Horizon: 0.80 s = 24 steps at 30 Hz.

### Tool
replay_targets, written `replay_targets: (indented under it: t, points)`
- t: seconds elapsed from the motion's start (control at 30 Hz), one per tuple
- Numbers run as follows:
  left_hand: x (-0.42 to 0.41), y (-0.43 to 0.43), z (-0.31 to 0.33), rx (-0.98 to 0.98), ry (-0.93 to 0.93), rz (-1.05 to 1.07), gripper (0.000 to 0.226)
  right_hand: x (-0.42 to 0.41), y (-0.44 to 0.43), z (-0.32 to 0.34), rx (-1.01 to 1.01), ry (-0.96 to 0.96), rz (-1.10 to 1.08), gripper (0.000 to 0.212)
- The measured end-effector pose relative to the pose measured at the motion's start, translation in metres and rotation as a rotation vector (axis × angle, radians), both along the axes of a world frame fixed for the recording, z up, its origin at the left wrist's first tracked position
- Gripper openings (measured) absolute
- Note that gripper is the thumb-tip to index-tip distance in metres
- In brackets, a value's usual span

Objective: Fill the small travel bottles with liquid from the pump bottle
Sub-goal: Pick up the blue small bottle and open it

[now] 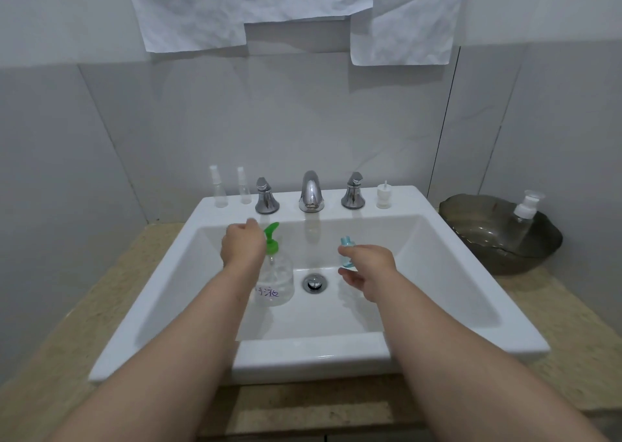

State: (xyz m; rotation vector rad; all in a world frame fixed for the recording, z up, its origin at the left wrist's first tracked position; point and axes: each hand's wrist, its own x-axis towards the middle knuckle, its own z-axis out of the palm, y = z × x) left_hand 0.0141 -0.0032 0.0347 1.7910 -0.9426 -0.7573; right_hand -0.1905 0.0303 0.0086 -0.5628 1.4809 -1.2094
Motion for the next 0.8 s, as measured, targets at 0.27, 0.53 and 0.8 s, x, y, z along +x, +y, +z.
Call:
replay_targets:
  t: [0.27,0.53,0.8]
  points:
    - [0.0,-0.005,-0.022,-0.132,0.044,-0.375,0.03,-0.003,-0.01,-0.008,0.06,-0.166,-0.014,0.024]
    - [0.004,-0.008,-0.029,-0.176,0.242,-0.437,0.039,0.001,-0.018,-0.009,0.137,-0.138,0.045,0.024]
    - [-0.008,0.004,-0.018,-0.116,0.309,-0.489,0.039,0.008,-0.013,-0.012,0.202,0.02,0.267,0.032]
